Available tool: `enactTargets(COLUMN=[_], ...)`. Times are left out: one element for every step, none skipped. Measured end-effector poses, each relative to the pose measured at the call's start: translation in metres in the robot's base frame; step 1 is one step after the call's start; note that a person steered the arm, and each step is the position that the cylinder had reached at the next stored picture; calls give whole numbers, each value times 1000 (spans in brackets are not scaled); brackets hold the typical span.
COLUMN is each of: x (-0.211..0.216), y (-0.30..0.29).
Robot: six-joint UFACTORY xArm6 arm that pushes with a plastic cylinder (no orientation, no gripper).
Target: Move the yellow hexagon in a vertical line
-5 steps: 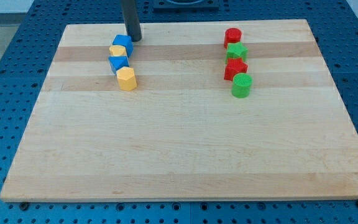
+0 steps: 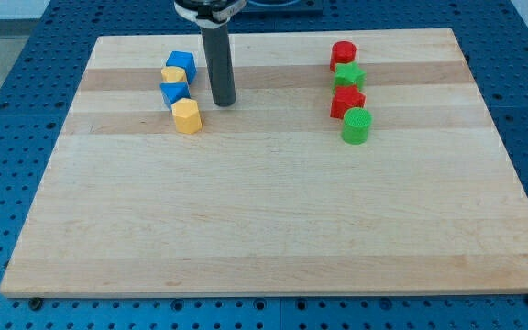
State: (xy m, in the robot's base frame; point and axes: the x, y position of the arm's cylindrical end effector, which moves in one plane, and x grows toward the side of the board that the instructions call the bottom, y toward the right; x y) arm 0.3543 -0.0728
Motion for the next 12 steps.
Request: enactTargets(x=[7,21,29,29,29,29,29,29,29,19,3,-38], y=[6,5,3,-4,-11,-23,-36,-39,-32,-7,0,0])
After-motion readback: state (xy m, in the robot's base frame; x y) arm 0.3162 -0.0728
